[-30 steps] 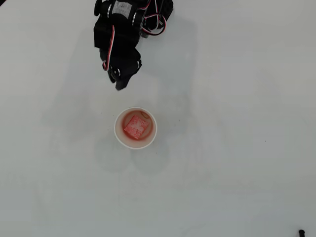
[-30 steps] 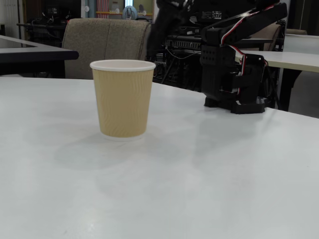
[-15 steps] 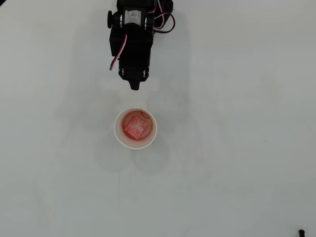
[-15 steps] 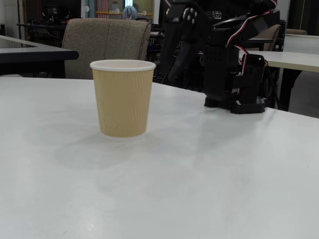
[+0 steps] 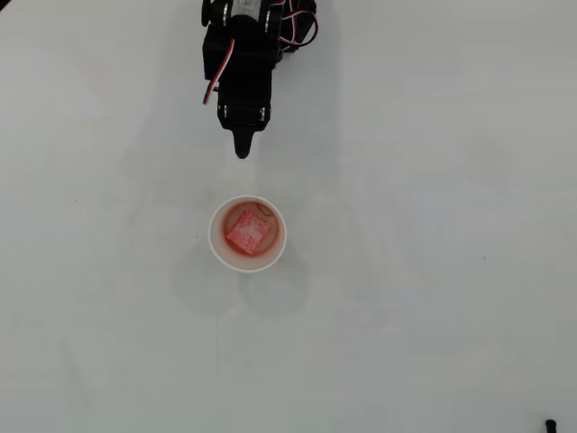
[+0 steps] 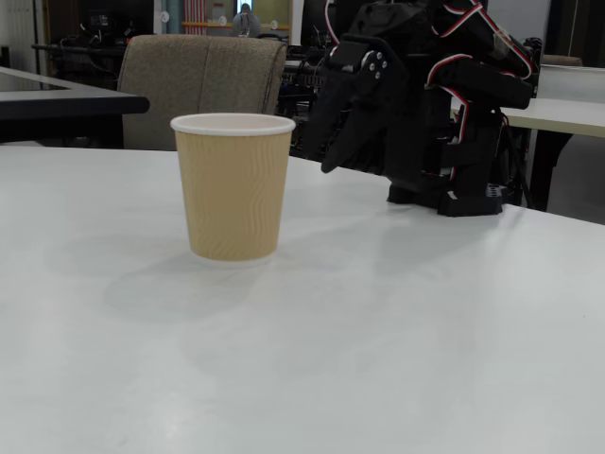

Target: Grasp a red cube and put it in the cup.

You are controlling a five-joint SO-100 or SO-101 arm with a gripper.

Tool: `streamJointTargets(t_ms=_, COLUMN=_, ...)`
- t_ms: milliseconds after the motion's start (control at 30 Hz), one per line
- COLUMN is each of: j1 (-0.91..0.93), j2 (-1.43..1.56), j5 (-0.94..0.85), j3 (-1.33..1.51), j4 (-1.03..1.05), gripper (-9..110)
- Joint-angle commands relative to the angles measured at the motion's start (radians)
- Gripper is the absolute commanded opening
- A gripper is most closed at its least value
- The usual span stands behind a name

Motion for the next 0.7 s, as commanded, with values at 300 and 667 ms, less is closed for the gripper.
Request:
streamJointTargets(t_ms=300, j1=0.002, j2=0.006, j5=0.023, j3=0.161, j4=-0.083, gripper=0)
streamJointTargets(t_ms=667, j1=-0.003, j2=0.008, j5=0.094, j3=0.186, j4=-0.147, gripper=0)
